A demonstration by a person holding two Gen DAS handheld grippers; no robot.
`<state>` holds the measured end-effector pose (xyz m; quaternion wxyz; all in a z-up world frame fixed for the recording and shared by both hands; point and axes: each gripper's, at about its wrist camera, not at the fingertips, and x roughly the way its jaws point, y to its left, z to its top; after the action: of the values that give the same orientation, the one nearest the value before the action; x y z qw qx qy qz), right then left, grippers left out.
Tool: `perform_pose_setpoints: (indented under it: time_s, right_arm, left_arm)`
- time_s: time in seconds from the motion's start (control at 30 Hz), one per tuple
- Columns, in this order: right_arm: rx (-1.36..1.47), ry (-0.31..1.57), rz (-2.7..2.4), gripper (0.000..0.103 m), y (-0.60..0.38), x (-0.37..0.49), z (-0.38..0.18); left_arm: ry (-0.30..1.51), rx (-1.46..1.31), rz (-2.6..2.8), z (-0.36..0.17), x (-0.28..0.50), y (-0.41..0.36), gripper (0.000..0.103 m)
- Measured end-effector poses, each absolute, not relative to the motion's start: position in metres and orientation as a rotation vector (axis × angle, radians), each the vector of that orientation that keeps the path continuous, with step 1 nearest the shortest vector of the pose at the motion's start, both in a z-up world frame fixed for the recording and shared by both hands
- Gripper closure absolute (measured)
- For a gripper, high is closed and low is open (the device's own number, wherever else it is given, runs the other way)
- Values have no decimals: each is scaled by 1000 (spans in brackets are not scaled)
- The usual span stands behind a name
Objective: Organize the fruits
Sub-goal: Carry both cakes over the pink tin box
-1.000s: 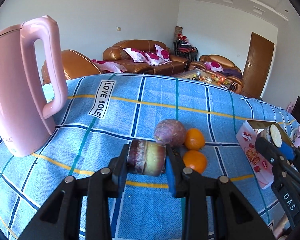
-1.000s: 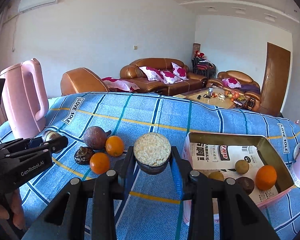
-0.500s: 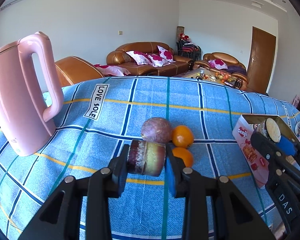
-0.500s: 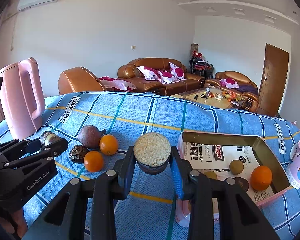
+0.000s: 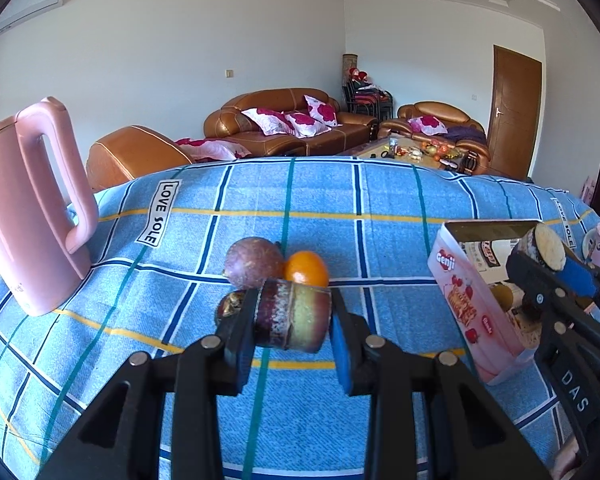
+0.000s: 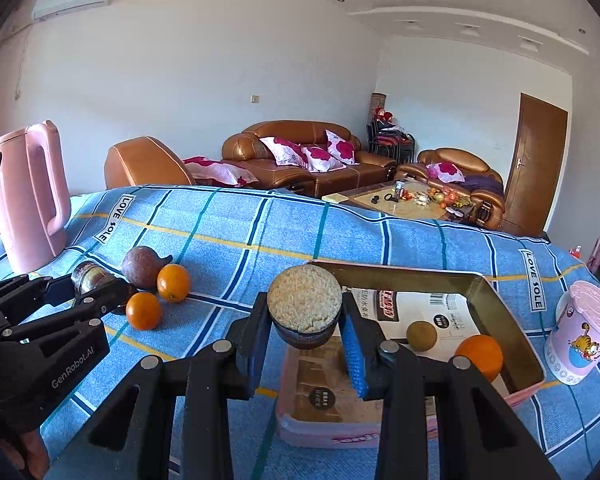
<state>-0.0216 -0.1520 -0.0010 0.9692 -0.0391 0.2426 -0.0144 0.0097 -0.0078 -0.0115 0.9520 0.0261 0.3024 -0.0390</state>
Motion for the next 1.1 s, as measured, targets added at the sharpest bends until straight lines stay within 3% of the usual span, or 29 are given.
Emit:
perform_pose_setpoints:
  time_s: [1.1]
  right_arm:
    - [-71, 479, -200, 67, -259, -19, 1]
  left_arm:
    - [503, 94, -202, 1, -1, -107, 69]
